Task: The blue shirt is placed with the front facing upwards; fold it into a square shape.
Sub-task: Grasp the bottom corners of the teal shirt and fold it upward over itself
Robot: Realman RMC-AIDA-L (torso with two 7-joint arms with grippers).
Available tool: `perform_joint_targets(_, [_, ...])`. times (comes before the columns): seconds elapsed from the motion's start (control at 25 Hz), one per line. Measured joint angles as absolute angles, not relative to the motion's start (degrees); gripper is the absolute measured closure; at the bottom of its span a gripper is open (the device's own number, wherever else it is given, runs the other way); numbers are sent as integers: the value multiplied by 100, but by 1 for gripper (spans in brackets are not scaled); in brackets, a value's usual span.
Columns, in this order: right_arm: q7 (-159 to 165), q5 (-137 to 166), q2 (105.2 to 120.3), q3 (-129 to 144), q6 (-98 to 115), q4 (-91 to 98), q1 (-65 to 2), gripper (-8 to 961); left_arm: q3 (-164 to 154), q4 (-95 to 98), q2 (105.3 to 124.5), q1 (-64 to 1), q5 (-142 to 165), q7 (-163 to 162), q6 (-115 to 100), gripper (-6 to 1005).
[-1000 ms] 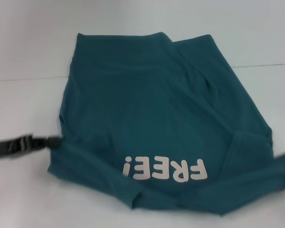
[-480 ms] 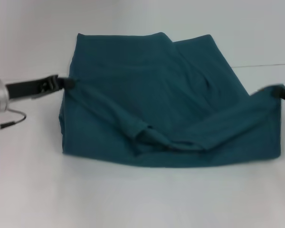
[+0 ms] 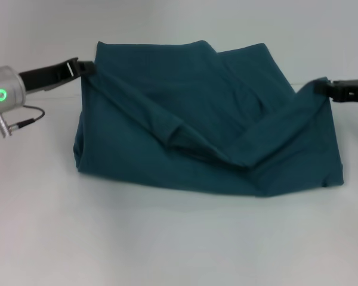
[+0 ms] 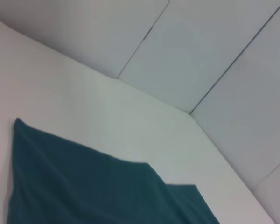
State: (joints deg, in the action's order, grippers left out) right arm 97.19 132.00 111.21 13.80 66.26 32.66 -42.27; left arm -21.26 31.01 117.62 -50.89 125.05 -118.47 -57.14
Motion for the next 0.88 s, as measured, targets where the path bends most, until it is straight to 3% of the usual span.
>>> perform_joint_targets(0.32, [10327, 13177, 10901, 1770, 6469, 3428, -4497, 918, -2132, 3063, 11680, -5398, 12369, -11824, -5426, 998])
perform_joint_targets(0.88, [10102, 13143, 10982, 2094, 5606, 2693, -4456, 918, -2246, 2546, 11965, -5108, 11804, -11210, -4724, 988])
